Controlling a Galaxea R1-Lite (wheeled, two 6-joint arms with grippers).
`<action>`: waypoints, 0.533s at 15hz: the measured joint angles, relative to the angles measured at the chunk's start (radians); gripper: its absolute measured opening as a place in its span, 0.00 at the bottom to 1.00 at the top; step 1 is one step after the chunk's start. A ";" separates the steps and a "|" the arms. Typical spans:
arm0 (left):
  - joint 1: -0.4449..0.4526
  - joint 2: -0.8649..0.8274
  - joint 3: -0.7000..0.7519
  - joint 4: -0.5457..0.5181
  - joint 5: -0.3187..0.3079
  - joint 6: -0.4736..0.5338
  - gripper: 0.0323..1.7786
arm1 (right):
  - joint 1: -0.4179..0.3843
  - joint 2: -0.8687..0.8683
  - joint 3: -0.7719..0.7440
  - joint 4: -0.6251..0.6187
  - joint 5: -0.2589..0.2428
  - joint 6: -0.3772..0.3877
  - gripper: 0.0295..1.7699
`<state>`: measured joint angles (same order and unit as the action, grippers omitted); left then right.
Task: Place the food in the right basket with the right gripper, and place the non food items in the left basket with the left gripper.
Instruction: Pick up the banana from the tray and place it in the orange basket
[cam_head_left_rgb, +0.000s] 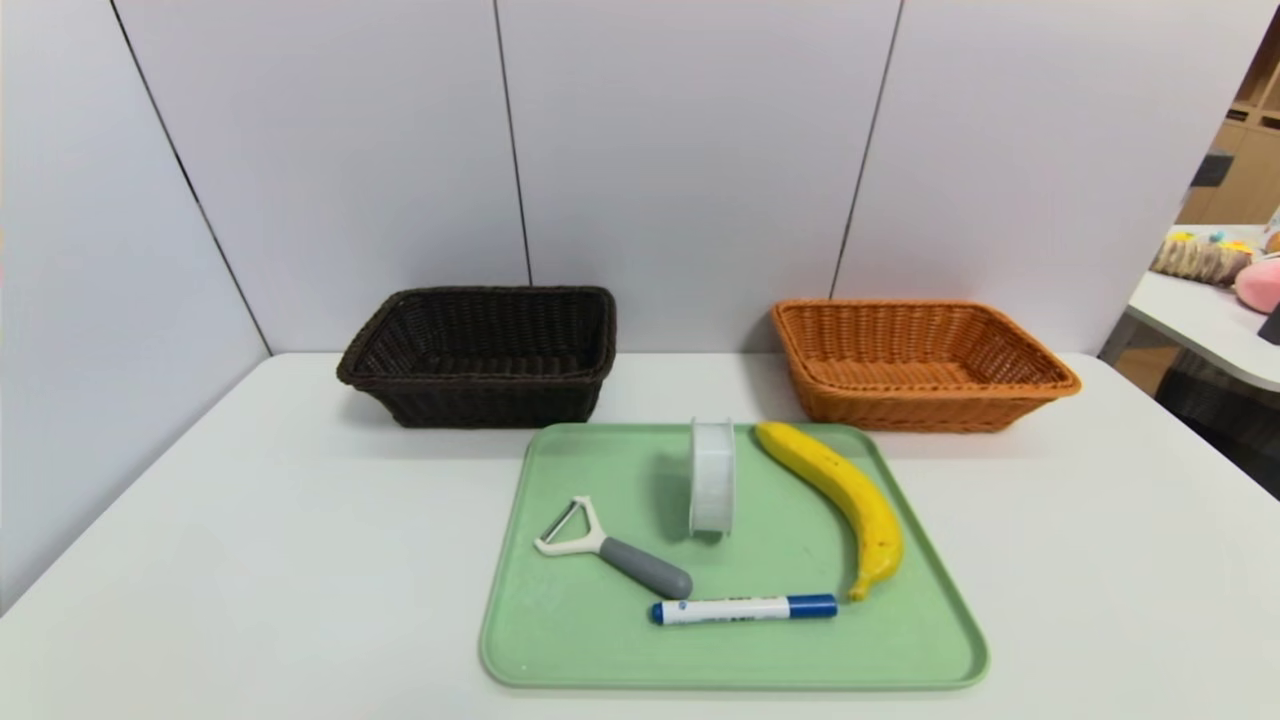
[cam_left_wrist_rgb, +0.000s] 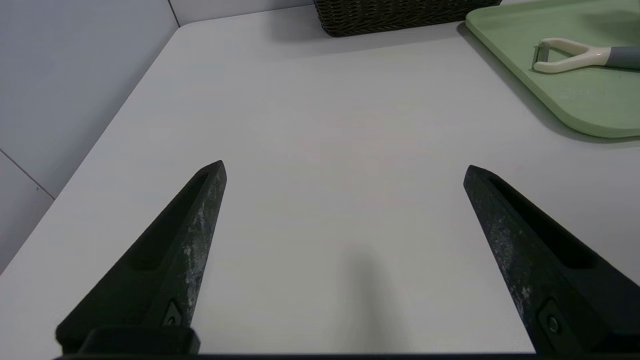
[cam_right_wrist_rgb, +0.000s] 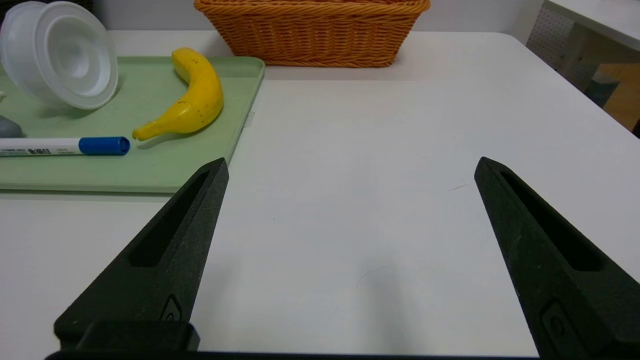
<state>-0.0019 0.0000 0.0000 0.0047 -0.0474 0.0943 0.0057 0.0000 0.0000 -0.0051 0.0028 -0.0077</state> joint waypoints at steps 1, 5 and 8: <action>0.000 0.000 0.000 0.000 0.000 -0.003 0.95 | 0.000 0.000 0.000 0.000 0.000 0.002 0.96; 0.001 0.000 0.000 0.000 0.000 -0.003 0.95 | 0.000 0.000 0.000 0.001 0.000 -0.004 0.96; 0.001 0.000 0.000 0.001 0.000 0.001 0.95 | 0.000 0.002 -0.007 0.023 0.000 -0.007 0.96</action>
<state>-0.0013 0.0000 0.0000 0.0053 -0.0470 0.0951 0.0062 0.0023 -0.0070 0.0181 0.0028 -0.0147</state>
